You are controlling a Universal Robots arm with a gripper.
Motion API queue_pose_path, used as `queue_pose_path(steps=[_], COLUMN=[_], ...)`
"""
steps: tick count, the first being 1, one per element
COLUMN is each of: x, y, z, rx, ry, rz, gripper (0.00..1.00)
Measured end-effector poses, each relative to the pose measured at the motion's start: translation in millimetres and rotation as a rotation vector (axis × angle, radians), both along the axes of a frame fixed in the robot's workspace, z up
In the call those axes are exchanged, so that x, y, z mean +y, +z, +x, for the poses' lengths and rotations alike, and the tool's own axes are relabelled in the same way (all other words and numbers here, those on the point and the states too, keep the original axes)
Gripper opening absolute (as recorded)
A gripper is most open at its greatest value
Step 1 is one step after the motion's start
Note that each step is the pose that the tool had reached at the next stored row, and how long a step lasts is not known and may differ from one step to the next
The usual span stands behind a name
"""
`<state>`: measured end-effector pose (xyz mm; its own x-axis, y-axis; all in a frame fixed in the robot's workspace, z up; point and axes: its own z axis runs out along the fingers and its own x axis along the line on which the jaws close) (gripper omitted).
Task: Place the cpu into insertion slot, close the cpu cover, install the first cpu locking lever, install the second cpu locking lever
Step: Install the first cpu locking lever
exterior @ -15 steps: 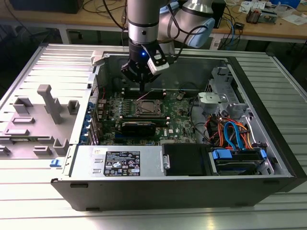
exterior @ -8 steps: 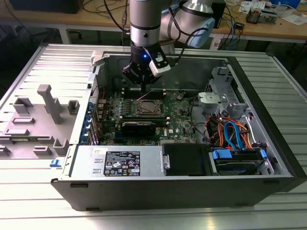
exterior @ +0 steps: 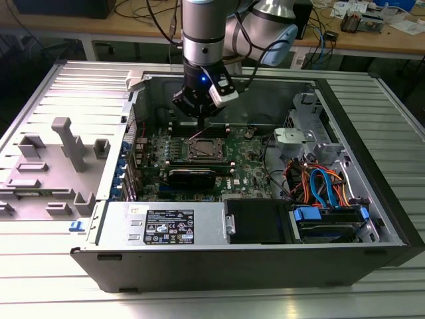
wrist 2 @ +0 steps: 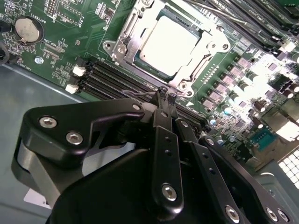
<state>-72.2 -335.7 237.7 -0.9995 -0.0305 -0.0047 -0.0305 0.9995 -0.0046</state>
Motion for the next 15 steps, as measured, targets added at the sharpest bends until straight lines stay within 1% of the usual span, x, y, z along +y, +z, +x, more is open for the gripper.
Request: queue_pose_path(steps=[11,15], x=[0.3,1.3], y=[-1.3,-1.9], z=[0.3,0.5], rx=[0.0000,0.0001], ry=[0.000,0.000], rz=[0.0000,0.0000], gripper=[0.11,0.11])
